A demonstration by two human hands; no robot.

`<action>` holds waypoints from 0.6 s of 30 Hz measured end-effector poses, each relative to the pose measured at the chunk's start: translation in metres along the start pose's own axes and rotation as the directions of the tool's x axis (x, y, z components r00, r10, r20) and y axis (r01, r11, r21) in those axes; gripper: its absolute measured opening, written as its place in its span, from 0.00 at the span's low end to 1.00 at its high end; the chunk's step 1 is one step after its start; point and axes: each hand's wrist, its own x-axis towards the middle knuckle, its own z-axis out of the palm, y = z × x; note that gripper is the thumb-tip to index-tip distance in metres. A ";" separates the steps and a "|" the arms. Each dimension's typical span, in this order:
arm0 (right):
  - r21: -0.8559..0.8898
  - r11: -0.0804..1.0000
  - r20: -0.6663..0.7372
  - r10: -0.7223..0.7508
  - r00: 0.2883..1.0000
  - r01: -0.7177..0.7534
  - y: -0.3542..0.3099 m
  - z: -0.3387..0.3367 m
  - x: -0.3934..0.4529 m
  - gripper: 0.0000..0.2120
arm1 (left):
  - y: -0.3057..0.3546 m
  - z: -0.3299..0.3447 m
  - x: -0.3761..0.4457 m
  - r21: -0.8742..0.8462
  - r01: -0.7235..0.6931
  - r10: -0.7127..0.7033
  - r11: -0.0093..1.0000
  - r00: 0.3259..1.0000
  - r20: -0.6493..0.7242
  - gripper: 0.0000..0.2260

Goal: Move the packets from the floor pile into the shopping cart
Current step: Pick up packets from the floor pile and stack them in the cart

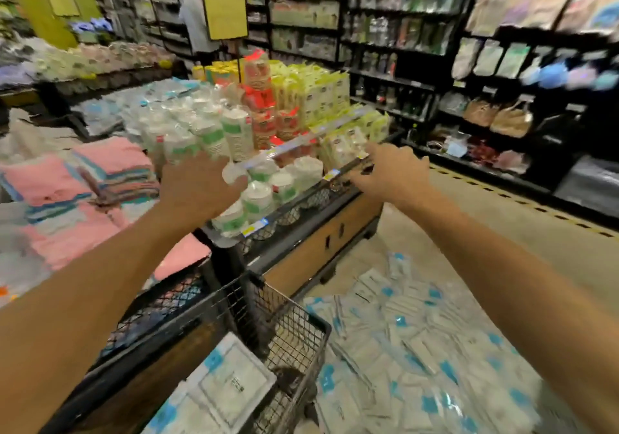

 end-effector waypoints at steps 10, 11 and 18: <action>-0.051 0.920 -0.028 0.387 0.922 -0.388 0.186 -0.010 -0.143 0.37 | 0.162 0.023 -0.046 -0.179 -0.393 0.409 0.902 0.910 0.065 0.31; -0.050 0.905 -0.032 0.421 0.906 -0.422 0.202 -0.009 -0.154 0.37 | 0.177 0.023 -0.052 -0.179 -0.418 0.435 0.891 0.898 0.069 0.32; -0.028 0.841 0.000 0.541 0.841 -0.540 0.302 0.008 -0.214 0.35 | 0.277 0.032 -0.077 -0.121 -0.518 0.531 0.847 0.837 0.132 0.32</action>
